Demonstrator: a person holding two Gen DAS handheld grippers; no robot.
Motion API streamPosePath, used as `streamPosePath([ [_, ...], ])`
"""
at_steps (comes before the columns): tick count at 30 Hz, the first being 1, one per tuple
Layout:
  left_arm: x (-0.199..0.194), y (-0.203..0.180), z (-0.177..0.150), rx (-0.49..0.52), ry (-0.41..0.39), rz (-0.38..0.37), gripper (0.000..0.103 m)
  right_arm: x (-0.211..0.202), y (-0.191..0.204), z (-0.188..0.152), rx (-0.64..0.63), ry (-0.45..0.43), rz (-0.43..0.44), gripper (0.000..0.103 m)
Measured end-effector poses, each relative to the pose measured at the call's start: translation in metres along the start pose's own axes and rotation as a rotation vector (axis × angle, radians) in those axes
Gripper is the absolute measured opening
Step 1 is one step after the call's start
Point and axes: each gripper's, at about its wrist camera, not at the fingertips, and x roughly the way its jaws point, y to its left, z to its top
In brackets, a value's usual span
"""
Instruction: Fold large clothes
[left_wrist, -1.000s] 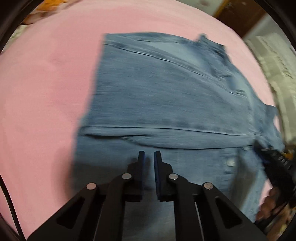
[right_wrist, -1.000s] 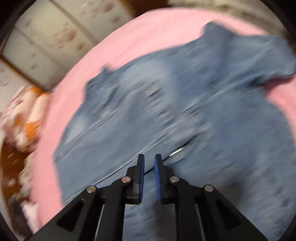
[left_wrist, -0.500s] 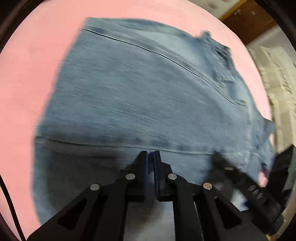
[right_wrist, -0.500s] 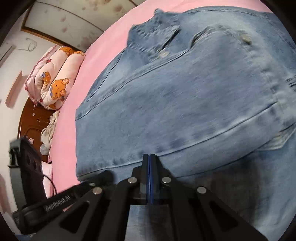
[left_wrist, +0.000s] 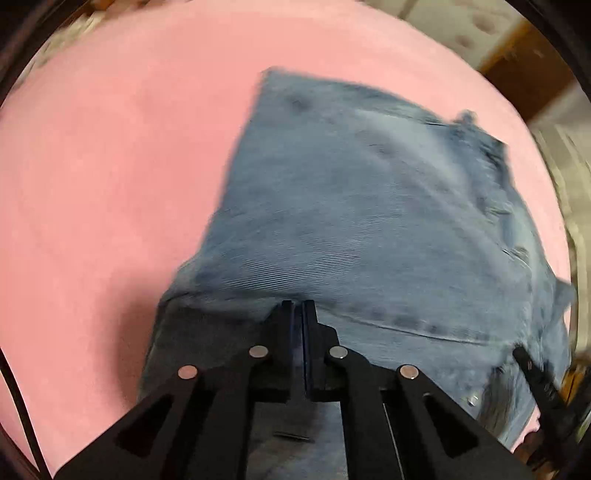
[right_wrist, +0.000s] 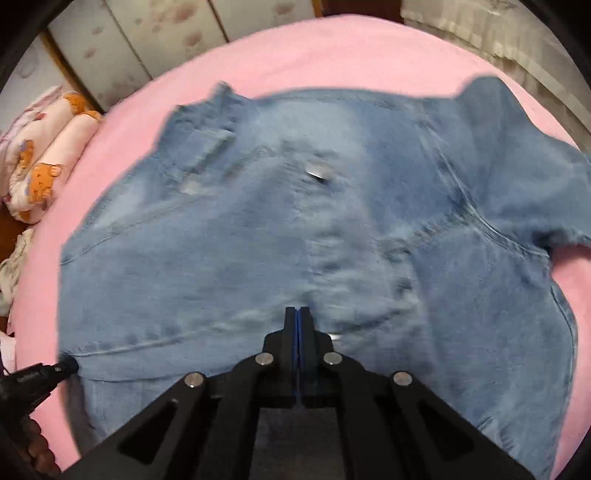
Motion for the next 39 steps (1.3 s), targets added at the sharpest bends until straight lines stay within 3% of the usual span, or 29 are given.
streamPosePath([
  [2,-0.007,-0.02,0.006,0.084,-0.012,-0.036,0.003,-0.006,0.014,0.004,0.036,-0.032,0.12,0.0],
  [5,0.008,-0.05,0.018,0.185,0.002,-0.029,0.003,0.007,0.045,0.011,0.067,-0.015,0.285,0.0],
  [7,0.025,-0.058,0.03,0.204,0.02,-0.04,0.003,0.024,0.072,0.014,0.031,-0.001,0.327,0.0],
  [10,0.046,-0.066,0.049,0.2,-0.02,-0.038,0.003,0.053,0.104,0.018,-0.017,0.03,0.352,0.0],
  [14,0.06,-0.059,0.082,0.225,-0.062,0.008,0.003,0.078,0.117,0.031,-0.116,0.018,0.271,0.0],
  [17,0.06,-0.051,0.103,0.267,-0.114,0.099,0.003,0.076,0.115,0.043,-0.199,-0.047,0.129,0.0],
  [19,0.06,-0.037,0.112,0.255,-0.106,0.128,0.003,0.072,0.095,0.051,-0.143,-0.055,0.053,0.0],
  [22,0.055,-0.017,0.12,0.178,-0.08,0.064,0.003,0.061,0.059,0.058,-0.089,-0.085,-0.12,0.0],
  [23,0.051,-0.013,0.122,0.17,-0.087,0.094,0.003,0.057,0.047,0.06,-0.083,-0.095,-0.162,0.0],
  [25,0.04,-0.007,0.122,0.155,-0.099,0.133,0.003,0.047,0.021,0.064,-0.028,-0.084,-0.154,0.0],
  [28,0.019,-0.001,0.111,0.106,-0.106,0.081,0.008,0.016,0.002,0.061,0.007,-0.114,-0.162,0.0],
  [31,0.003,-0.005,0.081,0.1,-0.103,0.036,0.021,-0.015,-0.016,0.041,0.055,-0.122,-0.135,0.0],
  [36,-0.021,-0.02,-0.002,0.126,-0.082,0.042,0.046,-0.048,-0.041,-0.014,0.14,-0.105,-0.073,0.0],
  [39,-0.028,-0.042,-0.052,0.175,-0.037,0.045,0.047,-0.061,-0.059,-0.053,0.172,-0.089,-0.028,0.003],
])
